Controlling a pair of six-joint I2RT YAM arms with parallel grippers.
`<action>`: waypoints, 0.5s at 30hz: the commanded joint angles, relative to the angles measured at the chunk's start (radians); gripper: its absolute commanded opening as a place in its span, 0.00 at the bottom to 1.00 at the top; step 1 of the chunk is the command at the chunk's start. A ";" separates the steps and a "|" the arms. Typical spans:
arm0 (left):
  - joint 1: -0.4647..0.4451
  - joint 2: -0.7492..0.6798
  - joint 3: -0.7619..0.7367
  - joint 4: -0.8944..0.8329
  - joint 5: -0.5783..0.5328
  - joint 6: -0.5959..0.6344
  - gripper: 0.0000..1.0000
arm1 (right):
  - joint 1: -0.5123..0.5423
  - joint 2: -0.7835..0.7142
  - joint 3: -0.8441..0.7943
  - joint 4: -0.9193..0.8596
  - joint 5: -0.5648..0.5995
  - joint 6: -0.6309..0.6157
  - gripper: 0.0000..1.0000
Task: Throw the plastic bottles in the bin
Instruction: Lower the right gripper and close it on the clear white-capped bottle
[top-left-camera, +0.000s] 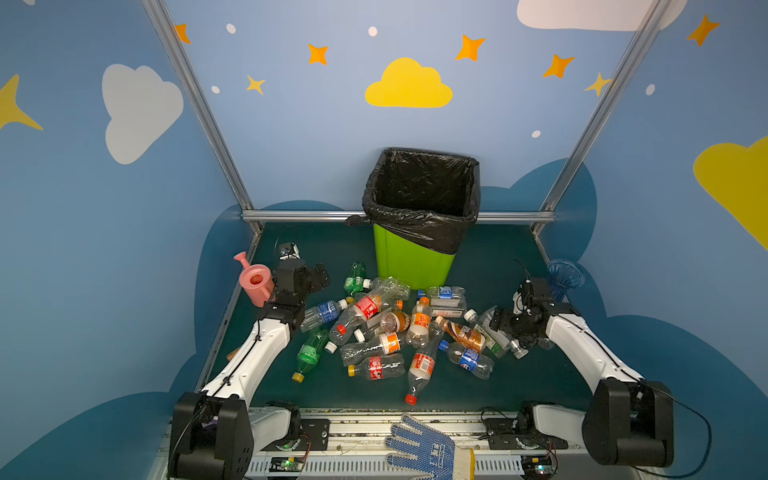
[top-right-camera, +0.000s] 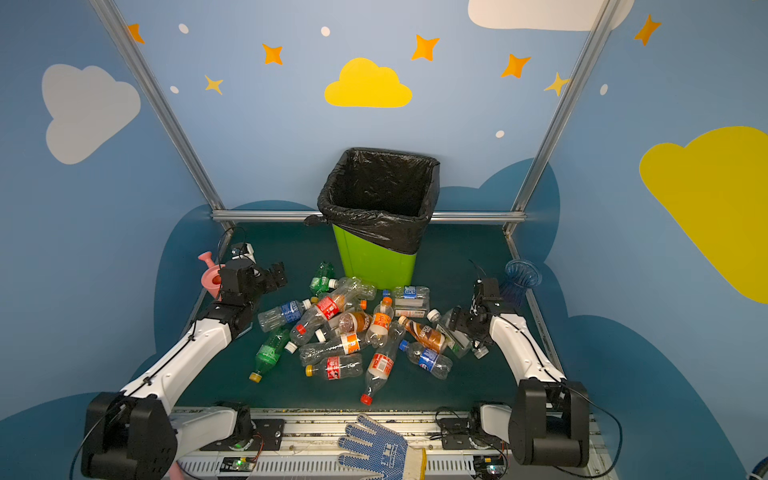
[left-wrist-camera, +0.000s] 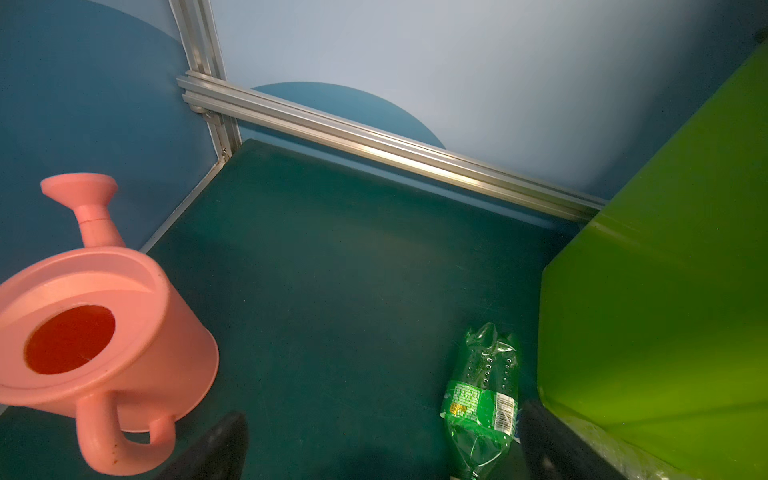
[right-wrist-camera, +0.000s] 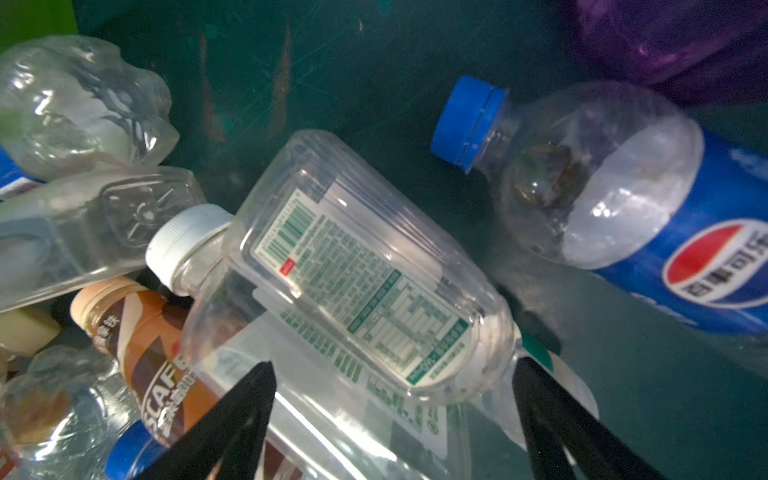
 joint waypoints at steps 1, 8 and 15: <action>-0.004 -0.018 0.018 -0.029 0.008 -0.002 1.00 | 0.008 0.019 0.041 0.024 0.034 -0.030 0.89; -0.004 -0.026 0.017 -0.033 0.009 0.002 1.00 | 0.009 0.074 0.070 0.031 0.058 -0.072 0.88; -0.004 -0.019 0.020 -0.036 0.015 0.001 1.00 | 0.010 0.141 0.106 0.038 0.037 -0.093 0.82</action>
